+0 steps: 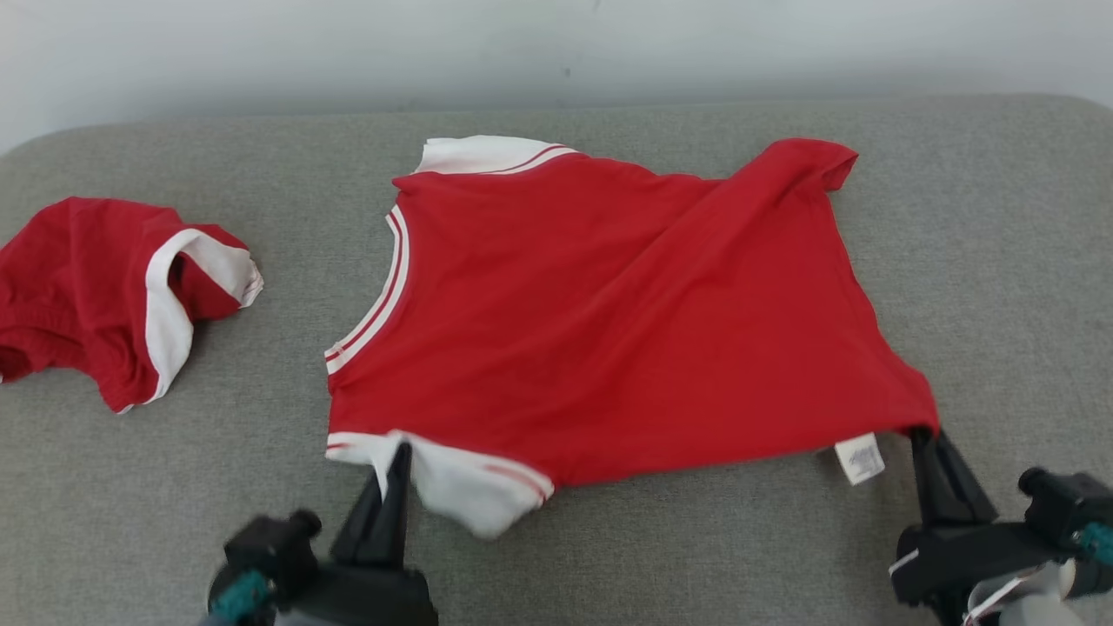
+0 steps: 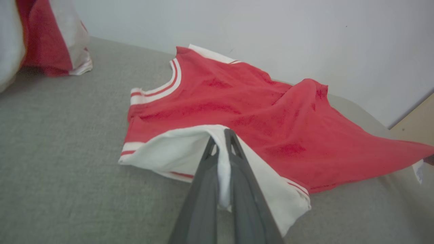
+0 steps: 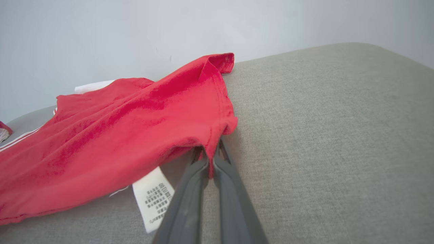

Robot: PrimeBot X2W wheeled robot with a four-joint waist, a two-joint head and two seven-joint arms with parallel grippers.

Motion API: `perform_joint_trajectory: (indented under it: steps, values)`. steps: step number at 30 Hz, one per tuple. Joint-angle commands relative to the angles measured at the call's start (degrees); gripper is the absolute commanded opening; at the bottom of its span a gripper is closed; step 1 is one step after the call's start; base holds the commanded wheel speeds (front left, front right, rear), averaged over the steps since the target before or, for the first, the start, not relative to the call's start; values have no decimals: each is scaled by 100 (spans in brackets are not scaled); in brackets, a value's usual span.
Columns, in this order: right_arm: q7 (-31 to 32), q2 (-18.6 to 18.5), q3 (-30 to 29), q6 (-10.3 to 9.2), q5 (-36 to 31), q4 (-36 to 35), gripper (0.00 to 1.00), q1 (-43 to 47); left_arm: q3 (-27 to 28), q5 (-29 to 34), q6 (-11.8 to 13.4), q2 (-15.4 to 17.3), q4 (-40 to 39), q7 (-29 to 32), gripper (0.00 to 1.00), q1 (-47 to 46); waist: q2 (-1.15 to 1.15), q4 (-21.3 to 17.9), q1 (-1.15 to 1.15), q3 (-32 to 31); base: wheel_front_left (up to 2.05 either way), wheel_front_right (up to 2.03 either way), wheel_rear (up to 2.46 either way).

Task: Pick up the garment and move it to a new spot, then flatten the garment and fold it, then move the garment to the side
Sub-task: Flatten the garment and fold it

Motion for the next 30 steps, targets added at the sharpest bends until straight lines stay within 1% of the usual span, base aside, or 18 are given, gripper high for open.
perform_joint_trajectory:
  steps: [1, 3, 5, 6, 8, 10, 11, 12, 14, 15, 16, 19, 21, 25, 28, 30]
  values:
    - [-2, -172, 55, -14, 57, -221, 0, -126, 75, 153, -33, 3, -244, -6, 0, -311, -1, -66, 0, 54, 0, 0, 0]
    - [-1, -336, 172, -14, 81, -395, 0, -309, 109, 236, -74, 46, -379, -5, 0, -618, -1, -121, 0, 113, 0, 0, 0]
    - [-1, -468, 311, -14, 198, -470, 0, -573, 59, 294, -91, 211, -385, -5, 0, -1078, -1, -189, 0, 209, 0, 0, 0]
    - [2, -511, 370, -14, 367, -484, 0, -757, -5, 275, -110, 297, -337, 4, 0, -1368, -1, -224, 0, 276, 0, 0, 0]
    - [30, -729, 511, -14, 522, -528, 0, -1201, -90, 192, -129, 448, -322, 87, 0, -2043, -1, -288, 0, 448, 0, 0, 0]
    - [106, -871, 655, -14, 716, -546, 0, -1678, -151, 130, -117, 635, -320, 231, 0, -2778, -1, -360, 0, 683, 0, 0, 0]
    - [106, -871, 655, -14, 716, -546, 0, -1678, -151, 130, -117, 635, -320, 231, 0, -2778, -1, -360, 0, 683, 0, 0, 0]
    - [197, -1042, 721, -14, 882, -556, 0, -2249, -230, 30, -117, 761, -334, 433, 0, -3549, -1, -419, 0, 994, 0, 0, 0]
    - [346, -1204, 785, -14, 1077, -514, 0, -2857, -279, -95, -118, 885, -259, 668, 0, -4336, -1, -474, 0, 1326, 0, 0, 0]
    - [411, -1282, 810, -14, 1175, -498, 0, -3181, -306, -145, -119, 937, -171, 764, 0, -4745, -1, -493, 0, 1498, 0, 0, 0]
    - [469, -1285, 771, -14, 1397, -471, 0, -3504, -312, -183, -119, 968, -65, 847, 0, -5119, -1, -513, 0, 1664, 0, 0, 0]
    - [720, -1488, 793, -14, 1753, -321, 0, -4498, -134, -522, -120, 836, 461, 1063, 0, -6208, -1, -542, 0, 2095, 0, 0, 0]
    - [870, -1583, 858, -14, 1862, -186, 0, -5188, -267, -338, -120, 970, 777, 1155, 0, -7011, -1, -564, 0, 2365, 0, 0, 0]
    - [1084, -1743, 1111, -14, 1914, 103, 0, -6578, -615, -73, -119, 1119, 1404, 1225, 0, -8441, -1, -622, 0, 2796, 0, 0, 0]
    - [1191, -1720, 1241, -14, 1979, 502, 0, -7540, -772, 54, -120, 1147, 1922, 1246, 0, -9369, -1, -688, 0, 2935, 0, 0, 0]
    - [1246, -1709, 1326, -14, 1939, 798, 0, -8149, -772, 107, -117, 1121, 2263, 1239, 0, -9967, -1, -712, 0, 2982, 0, 0, 0]
